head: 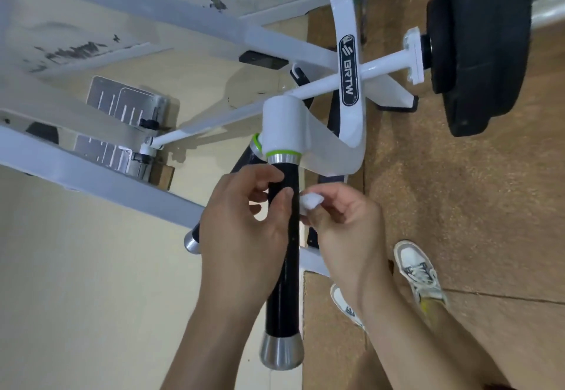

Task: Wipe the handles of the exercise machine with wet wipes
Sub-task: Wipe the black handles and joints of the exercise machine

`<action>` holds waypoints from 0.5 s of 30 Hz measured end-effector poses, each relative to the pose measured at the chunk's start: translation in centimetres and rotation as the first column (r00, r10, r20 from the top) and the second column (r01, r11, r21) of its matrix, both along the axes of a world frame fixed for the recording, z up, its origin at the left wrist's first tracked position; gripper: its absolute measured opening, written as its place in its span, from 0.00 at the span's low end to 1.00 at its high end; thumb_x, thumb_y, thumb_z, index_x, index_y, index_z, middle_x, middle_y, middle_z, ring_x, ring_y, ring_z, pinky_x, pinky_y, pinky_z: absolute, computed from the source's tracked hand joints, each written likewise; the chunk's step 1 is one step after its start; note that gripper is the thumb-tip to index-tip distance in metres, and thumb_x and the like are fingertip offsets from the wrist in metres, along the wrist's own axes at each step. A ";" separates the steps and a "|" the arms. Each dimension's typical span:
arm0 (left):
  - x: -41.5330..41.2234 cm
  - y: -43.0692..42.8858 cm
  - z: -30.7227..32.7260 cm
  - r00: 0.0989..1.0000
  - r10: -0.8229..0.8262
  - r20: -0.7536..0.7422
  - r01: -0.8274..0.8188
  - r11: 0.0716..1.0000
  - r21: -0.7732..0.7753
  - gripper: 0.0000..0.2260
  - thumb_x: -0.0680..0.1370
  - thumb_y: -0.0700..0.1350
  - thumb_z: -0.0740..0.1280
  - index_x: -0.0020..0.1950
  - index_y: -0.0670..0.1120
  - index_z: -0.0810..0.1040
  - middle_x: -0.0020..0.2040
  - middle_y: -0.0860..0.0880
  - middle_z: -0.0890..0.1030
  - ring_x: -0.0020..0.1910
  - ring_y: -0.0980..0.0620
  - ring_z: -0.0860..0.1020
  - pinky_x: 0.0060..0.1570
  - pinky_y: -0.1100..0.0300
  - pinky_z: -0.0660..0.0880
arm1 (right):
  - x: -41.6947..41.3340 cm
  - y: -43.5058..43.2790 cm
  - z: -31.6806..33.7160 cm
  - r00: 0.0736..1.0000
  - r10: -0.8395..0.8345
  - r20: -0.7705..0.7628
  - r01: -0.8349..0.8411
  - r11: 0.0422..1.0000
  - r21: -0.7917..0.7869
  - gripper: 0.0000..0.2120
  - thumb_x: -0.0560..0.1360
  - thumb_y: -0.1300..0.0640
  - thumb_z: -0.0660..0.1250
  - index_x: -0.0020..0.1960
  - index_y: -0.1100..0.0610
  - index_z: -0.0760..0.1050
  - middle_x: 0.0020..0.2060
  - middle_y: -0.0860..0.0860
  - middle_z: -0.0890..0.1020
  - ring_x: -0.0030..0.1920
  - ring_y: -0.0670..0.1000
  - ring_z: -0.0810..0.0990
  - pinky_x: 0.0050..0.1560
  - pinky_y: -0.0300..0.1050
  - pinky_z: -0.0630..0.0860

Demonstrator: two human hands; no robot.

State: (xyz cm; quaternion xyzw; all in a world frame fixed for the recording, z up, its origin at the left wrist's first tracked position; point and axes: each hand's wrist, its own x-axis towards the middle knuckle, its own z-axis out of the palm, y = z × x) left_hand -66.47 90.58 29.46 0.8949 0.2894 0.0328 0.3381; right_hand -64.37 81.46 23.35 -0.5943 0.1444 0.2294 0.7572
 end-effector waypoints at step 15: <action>-0.5 -1.3 1.3 0.998 -0.064 -0.026 0.068 0.974 0.218 0.10 0.73 0.37 0.68 0.51 0.47 0.84 0.55 0.53 0.82 0.50 0.55 0.81 0.53 0.58 0.77 | 2.7 0.3 -0.7 0.998 -0.003 -0.066 0.011 0.993 0.115 0.11 0.75 0.65 0.67 0.41 0.51 0.80 0.39 0.50 0.84 0.43 0.50 0.83 0.47 0.43 0.79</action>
